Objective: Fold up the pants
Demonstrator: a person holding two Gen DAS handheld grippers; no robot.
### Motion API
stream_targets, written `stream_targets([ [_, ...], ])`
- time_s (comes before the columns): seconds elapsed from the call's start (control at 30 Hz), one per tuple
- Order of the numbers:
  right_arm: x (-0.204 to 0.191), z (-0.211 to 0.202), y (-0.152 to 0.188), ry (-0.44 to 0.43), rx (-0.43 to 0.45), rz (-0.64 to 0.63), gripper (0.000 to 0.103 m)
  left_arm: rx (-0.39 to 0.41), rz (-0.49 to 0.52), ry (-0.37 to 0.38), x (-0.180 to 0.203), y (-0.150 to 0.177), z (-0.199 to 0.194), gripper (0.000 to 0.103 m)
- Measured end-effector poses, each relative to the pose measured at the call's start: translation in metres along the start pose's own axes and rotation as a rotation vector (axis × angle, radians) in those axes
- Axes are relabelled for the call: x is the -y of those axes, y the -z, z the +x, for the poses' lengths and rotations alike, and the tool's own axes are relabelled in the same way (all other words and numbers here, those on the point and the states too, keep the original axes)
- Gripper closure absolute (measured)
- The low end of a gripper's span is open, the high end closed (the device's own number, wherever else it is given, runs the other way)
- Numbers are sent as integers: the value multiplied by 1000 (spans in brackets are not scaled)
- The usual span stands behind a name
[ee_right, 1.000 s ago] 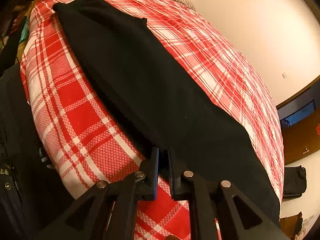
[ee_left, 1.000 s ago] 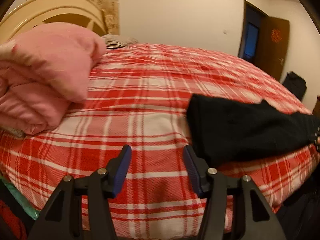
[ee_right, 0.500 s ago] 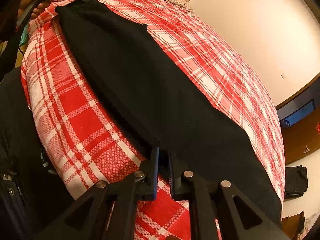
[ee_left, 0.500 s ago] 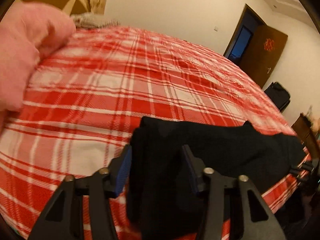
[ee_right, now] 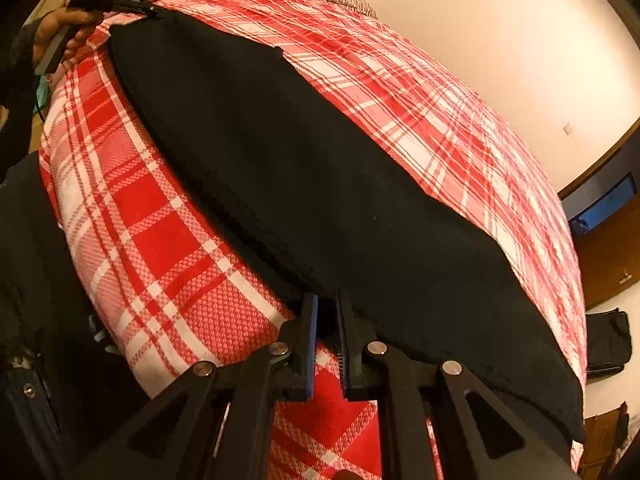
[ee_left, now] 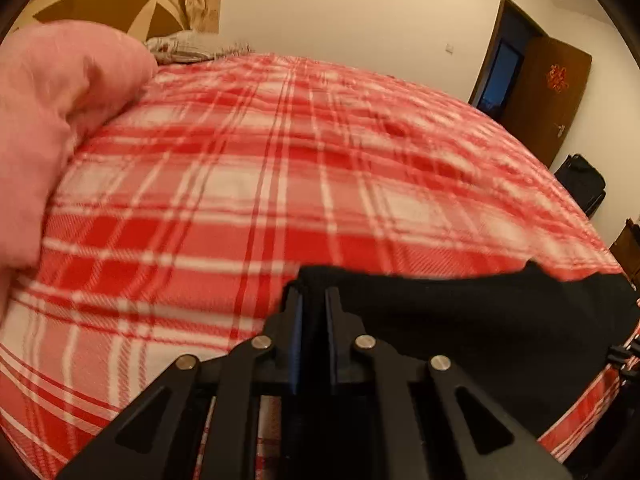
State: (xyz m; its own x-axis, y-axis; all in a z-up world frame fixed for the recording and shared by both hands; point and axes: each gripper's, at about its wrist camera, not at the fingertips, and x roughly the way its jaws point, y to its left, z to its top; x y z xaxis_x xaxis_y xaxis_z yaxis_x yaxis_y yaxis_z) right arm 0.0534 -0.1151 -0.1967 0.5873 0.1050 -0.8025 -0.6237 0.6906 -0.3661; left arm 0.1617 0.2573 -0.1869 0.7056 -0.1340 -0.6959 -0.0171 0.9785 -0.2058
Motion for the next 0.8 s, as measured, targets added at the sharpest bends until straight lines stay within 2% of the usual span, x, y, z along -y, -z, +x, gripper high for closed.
stream_targets([
  [0.03,4,-2,-1,-11,5,15,94,15,-3,13,-1,2,-4,91],
  [0.1,15,-9,-4,-37,26,58,94,20,-17,12,-3,5,-10,83],
  [0.23,36,-20,-8,-24,59,130,94,57,-7,-39,-1,10,-37,79],
  [0.27,42,-20,-8,-28,54,156,94,86,20,-69,3,11,-48,71],
  [0.3,46,-19,-7,-27,49,181,93,115,45,-98,8,11,-57,58],
  [0.33,50,-18,-5,-24,45,201,86,152,64,-125,13,11,-67,51],
  [0.37,54,-18,-1,-22,38,222,70,207,80,-148,20,12,-82,38],
  [0.4,59,-19,4,-23,34,244,62,230,87,-140,24,11,-87,35],
  [0.43,64,-21,10,-26,35,270,56,252,99,-108,32,13,-94,35],
  [0.5,81,-28,26,-31,44,347,56,248,110,-65,42,14,-92,33],
  [0.53,93,-32,36,-18,44,394,56,235,113,-44,50,16,-89,33],
  [0.63,128,-44,64,12,58,539,56,156,159,90,89,25,-67,34],
  [0.8,184,-65,120,76,93,820,55,52,346,247,178,38,-40,57],
])
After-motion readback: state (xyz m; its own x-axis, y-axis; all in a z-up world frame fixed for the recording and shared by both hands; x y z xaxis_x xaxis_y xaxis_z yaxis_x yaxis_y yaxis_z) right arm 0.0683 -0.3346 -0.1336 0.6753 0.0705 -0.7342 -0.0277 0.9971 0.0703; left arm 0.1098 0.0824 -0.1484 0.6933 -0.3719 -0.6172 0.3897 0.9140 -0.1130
